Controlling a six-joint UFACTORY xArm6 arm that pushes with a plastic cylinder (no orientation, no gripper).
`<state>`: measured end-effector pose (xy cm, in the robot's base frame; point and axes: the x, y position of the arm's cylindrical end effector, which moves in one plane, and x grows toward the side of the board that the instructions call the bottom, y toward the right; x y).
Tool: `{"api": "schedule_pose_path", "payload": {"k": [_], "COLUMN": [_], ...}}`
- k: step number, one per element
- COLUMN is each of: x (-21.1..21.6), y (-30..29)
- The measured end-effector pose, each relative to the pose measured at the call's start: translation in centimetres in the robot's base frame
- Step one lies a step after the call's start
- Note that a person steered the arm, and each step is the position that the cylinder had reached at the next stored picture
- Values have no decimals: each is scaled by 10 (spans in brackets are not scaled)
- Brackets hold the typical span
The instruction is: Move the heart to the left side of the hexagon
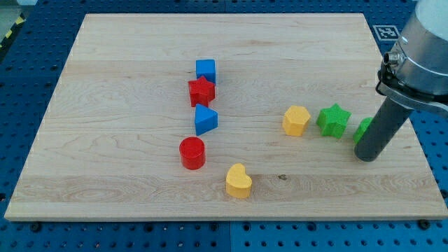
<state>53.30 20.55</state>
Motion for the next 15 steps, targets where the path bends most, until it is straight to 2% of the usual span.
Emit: {"api": "schedule_pose_path", "payload": {"k": [2,3,4,5,7,8,15], "x": [-26,-1,54,78,85,86,48], "y": [4,1,-18,-77,-143,-219,-200]}}
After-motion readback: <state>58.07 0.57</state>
